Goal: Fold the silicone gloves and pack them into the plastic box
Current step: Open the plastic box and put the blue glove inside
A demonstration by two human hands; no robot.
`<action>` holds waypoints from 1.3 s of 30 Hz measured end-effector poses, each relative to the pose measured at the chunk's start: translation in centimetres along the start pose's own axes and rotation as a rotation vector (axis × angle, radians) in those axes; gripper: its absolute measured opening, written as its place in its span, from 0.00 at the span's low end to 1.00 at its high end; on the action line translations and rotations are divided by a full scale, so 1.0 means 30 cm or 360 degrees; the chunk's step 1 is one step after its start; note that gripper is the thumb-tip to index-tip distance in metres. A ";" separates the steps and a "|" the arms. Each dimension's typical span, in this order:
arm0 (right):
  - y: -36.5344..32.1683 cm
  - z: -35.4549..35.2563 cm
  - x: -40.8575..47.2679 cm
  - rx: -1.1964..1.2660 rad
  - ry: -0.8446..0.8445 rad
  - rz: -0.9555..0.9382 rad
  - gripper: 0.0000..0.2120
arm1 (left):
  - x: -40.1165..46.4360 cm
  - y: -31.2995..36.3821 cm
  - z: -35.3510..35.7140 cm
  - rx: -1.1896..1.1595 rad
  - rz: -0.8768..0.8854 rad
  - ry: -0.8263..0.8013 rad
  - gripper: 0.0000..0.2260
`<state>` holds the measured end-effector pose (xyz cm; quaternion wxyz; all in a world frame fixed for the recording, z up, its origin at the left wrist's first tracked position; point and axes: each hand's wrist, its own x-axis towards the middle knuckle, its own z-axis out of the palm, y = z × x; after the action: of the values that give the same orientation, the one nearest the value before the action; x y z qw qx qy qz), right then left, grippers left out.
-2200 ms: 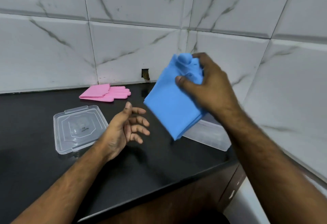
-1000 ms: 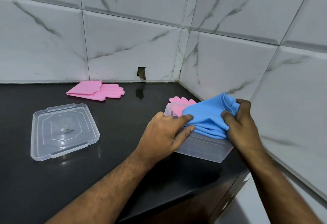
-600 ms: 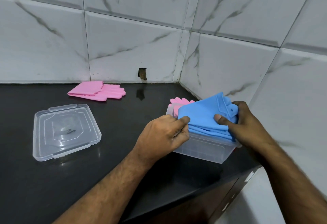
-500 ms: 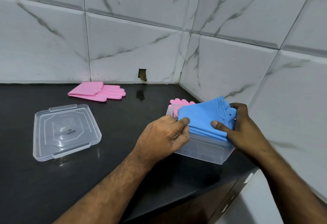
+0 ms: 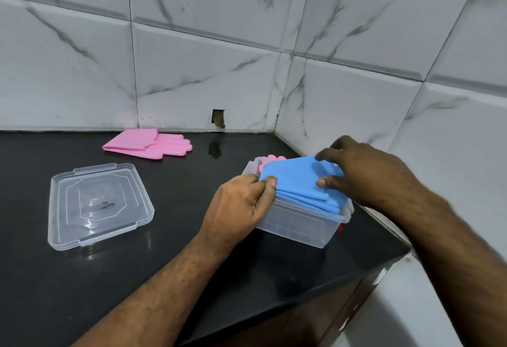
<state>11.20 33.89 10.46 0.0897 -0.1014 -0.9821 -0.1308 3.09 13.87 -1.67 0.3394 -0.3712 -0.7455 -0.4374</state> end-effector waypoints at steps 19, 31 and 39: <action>-0.027 0.085 0.075 0.0271 -0.0594 -0.0400 0.39 | 0.027 0.006 -0.031 0.0487 -0.0263 -0.0107 0.15; -0.090 0.086 0.058 0.0093 -0.0641 -0.0379 0.25 | 0.015 -0.008 -0.011 0.0326 0.0277 -0.0581 0.24; -0.105 0.097 0.062 -0.0087 -0.0796 -0.0290 0.22 | 0.025 0.004 -0.017 0.0252 0.0278 -0.0620 0.19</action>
<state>8.27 32.04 7.33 -0.1707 -0.0442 -0.9749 -0.1358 2.91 13.66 -0.80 0.2537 -0.4840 -0.7939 -0.2666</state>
